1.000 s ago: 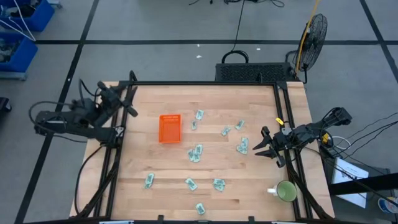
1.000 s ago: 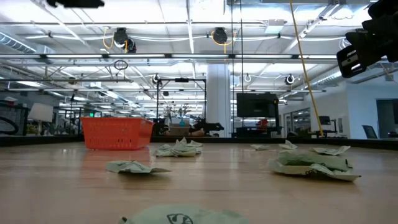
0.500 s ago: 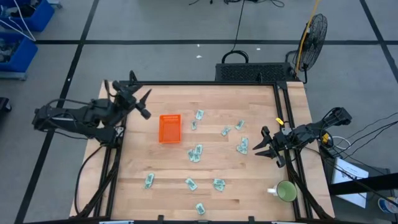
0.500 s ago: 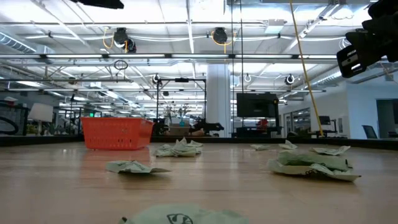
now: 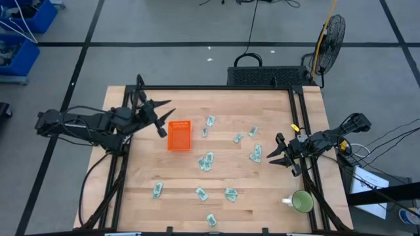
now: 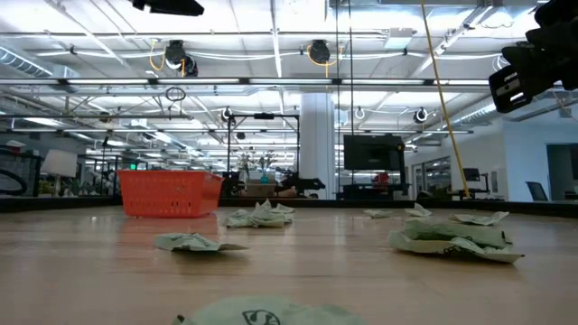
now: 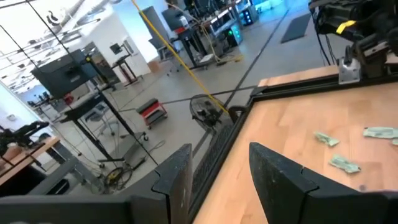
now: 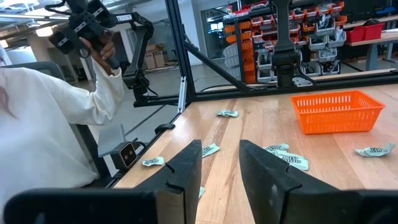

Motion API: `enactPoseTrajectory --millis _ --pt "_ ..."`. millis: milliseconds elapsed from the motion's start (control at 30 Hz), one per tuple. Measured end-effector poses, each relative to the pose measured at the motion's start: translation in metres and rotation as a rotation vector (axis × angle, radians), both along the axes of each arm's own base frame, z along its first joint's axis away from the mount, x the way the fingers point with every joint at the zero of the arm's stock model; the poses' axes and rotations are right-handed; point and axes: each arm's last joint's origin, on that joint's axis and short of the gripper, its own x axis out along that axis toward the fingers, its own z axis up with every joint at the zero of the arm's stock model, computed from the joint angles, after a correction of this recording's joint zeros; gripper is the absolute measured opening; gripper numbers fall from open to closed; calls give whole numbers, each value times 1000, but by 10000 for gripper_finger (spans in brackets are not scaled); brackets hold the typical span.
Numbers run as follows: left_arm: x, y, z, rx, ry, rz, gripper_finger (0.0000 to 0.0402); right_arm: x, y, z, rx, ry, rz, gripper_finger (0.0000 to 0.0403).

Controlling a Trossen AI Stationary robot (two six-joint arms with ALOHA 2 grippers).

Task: Pick and place Stevia / Truvia into bins
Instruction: Put the green stevia packet into the orange bin

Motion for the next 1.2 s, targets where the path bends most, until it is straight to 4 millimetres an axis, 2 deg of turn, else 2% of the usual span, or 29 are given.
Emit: enactPoseTrajectory --millis 500,733,967,1200 --pt "8 0 -7 8 46 26 166 0 0 0 0 0 0 102" --pt "9 -1 -7 -87 -12 -10 166 0 0 0 0 0 0 102" --pt "9 -1 -6 -89 -20 -8 166 0 0 0 -1 -1 -2 102" --pt "9 -1 -6 -104 -29 -6 166 1 -4 6 -23 -69 -138 102"
